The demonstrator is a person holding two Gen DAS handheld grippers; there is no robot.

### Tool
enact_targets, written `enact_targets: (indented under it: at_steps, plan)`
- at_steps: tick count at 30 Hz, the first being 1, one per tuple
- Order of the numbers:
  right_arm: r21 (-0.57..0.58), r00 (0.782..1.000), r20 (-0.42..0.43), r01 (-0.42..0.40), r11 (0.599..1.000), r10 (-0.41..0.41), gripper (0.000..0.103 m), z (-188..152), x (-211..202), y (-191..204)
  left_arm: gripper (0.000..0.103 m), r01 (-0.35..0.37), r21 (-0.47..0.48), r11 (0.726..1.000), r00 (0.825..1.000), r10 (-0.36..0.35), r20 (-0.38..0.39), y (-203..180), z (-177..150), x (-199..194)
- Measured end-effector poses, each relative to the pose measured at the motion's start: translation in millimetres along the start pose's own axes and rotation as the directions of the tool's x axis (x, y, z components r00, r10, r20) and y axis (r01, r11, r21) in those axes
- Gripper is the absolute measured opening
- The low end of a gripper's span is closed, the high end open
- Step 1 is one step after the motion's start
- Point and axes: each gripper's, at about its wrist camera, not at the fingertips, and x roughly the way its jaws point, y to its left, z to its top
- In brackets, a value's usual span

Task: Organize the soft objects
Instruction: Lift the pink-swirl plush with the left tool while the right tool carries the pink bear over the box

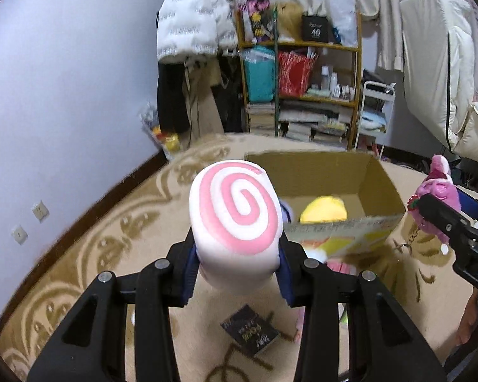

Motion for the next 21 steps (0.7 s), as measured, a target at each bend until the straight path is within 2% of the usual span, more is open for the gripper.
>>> enact_targets:
  at_steps: [8, 21]
  plan:
    - [-0.001, 0.999, 0.051, -0.009, 1.0, 0.009, 0.086, 15.4, 5.7, -3.6, 0.04, -0.013, 0.042, 0.999, 0.997, 0.01, 0.081, -8.4, 19.9, -2.3]
    - [-0.046, 0.994, 0.108, -0.008, 0.999, 0.012, 0.086, 29.4, 21.9, -3.9, 0.04, 0.015, 0.094, 0.995, 0.995, -0.025, 0.1, -26.4, 30.6, 28.3]
